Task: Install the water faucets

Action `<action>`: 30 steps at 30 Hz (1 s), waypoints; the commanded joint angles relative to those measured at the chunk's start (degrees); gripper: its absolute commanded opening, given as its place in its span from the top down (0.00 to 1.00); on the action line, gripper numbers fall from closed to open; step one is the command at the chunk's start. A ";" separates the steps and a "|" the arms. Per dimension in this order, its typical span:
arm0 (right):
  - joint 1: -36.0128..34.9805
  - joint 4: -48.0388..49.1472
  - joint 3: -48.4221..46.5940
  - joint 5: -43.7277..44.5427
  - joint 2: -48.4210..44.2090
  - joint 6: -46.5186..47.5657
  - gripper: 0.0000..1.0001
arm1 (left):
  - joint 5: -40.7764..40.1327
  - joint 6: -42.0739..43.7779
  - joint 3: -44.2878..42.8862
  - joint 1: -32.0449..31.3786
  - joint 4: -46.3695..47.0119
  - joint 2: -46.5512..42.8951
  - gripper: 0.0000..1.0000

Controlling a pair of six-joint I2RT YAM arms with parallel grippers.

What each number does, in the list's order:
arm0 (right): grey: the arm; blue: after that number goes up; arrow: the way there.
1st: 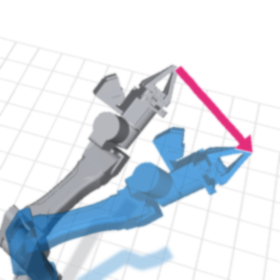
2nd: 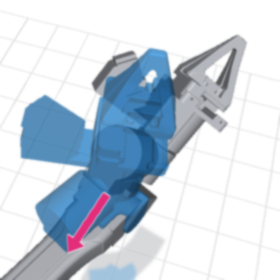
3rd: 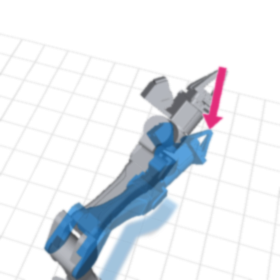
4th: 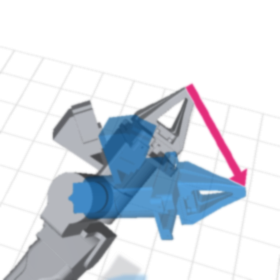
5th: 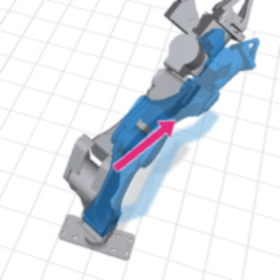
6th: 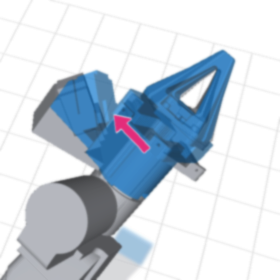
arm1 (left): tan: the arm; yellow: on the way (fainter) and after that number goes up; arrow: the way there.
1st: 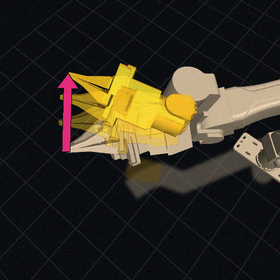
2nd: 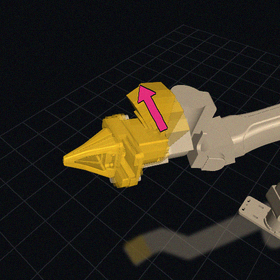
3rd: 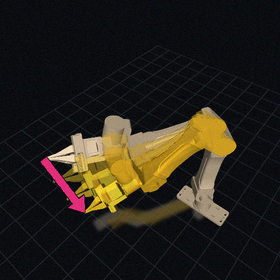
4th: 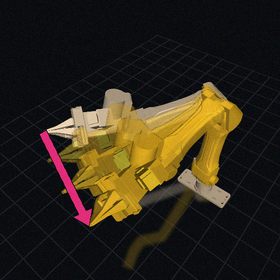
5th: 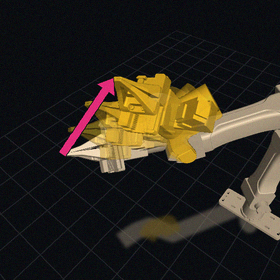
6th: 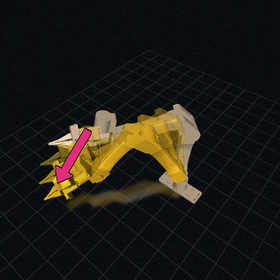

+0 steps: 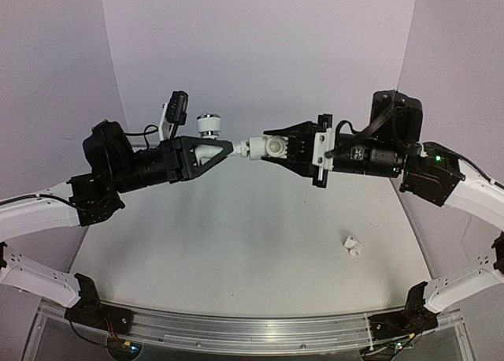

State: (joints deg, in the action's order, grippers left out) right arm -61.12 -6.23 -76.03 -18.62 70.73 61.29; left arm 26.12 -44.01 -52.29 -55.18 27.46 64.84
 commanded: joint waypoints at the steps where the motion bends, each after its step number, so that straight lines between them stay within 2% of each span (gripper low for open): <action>1: -0.24 -2.87 -4.64 -3.66 1.17 -18.83 0.76 | 6.38 9.24 -4.80 -0.28 -4.03 -0.73 1.00; 7: -0.19 -6.06 -6.22 -5.58 1.85 -37.27 0.77 | 6.42 18.45 -6.19 -0.28 -12.57 -3.25 1.00; 13: -0.15 -7.84 -5.53 -9.35 1.53 -50.50 0.77 | 9.42 26.25 -3.19 -0.31 -12.06 -6.54 1.00; 19: 2.19 -8.36 -5.74 -17.73 3.34 -63.92 0.77 | 14.90 30.60 -3.01 -0.37 -12.23 -6.74 1.00; 21: 4.87 -8.45 -6.26 -22.33 4.82 -68.61 0.74 | 14.75 30.78 -3.35 -0.37 -12.91 -6.79 1.00; 25: 12.05 -8.41 -8.32 -28.01 7.97 -74.79 0.61 | 13.31 30.07 -3.90 -0.37 -13.74 -6.72 1.00; 30: 14.66 -9.30 -11.70 -28.29 9.16 -71.22 0.38 | 5.23 26.13 -3.26 -0.36 -11.75 -5.81 1.00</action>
State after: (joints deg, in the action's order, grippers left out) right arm -48.25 -15.23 -83.23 -44.67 79.81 -9.12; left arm 35.91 -15.44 -54.61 -55.25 10.64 60.03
